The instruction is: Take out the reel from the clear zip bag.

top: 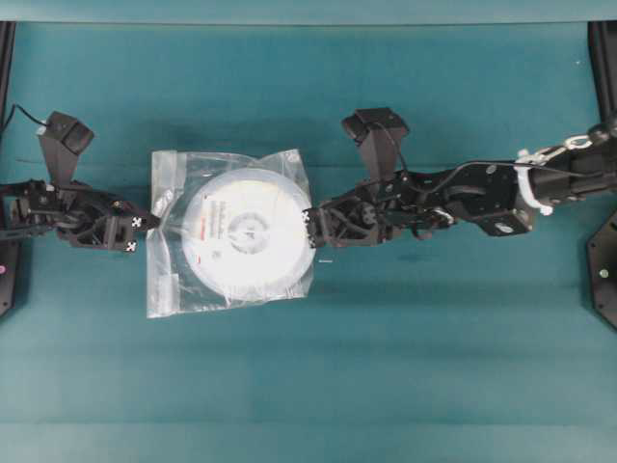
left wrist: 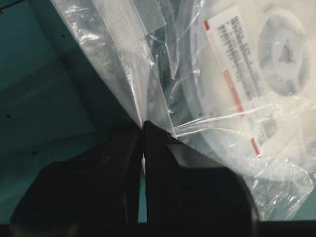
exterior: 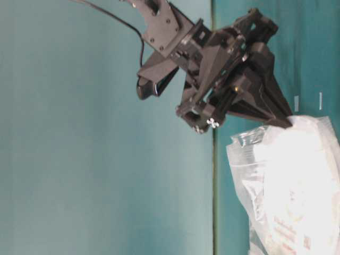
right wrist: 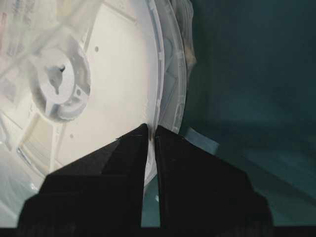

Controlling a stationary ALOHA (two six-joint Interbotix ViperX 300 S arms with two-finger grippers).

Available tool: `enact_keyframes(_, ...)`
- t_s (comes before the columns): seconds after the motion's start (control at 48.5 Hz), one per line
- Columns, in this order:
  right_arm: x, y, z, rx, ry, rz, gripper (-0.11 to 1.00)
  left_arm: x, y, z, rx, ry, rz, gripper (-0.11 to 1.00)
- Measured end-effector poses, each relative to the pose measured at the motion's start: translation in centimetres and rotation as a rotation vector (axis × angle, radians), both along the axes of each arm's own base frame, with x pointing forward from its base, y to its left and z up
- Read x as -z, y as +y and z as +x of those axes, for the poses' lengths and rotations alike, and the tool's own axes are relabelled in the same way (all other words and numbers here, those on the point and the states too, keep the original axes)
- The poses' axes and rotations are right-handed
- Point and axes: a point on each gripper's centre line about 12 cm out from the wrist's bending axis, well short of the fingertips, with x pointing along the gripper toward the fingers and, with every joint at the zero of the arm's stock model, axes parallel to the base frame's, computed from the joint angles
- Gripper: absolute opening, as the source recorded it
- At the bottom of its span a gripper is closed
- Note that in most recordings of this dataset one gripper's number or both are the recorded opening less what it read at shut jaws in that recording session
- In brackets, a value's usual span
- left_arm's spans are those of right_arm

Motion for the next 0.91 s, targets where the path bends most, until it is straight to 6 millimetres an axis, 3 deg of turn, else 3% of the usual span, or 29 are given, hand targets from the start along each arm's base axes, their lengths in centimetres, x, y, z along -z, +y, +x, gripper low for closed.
enact_keyframes(0.907,-0.4,0.7,-6.8,0.015,0.052,0.013,0.07,0.0,0.0,0.1,0.002,-0.001,0.002,0.0)
